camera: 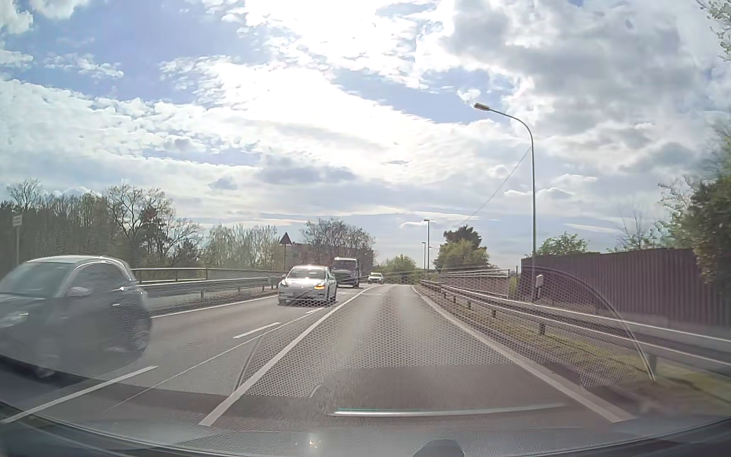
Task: Follow the waypoints while adhering to traffic rules and regulations
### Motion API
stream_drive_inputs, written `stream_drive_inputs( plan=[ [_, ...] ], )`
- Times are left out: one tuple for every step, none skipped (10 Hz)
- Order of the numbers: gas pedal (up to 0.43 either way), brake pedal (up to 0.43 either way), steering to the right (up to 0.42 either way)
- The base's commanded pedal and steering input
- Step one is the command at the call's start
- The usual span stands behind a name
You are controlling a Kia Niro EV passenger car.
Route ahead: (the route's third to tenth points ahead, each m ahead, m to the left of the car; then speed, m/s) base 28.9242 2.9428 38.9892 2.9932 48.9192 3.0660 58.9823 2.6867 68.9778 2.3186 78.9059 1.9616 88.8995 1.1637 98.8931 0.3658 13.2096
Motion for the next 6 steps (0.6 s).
stream_drive_inputs(
  plan=[
    [0.429,0.000,-0.011],
    [0.409,0.000,-0.011],
    [0.378,0.000,-0.011],
    [0.319,0.000,-0.011],
    [0.287,0.000,-0.011],
    [0.197,0.000,-0.011]
  ],
)
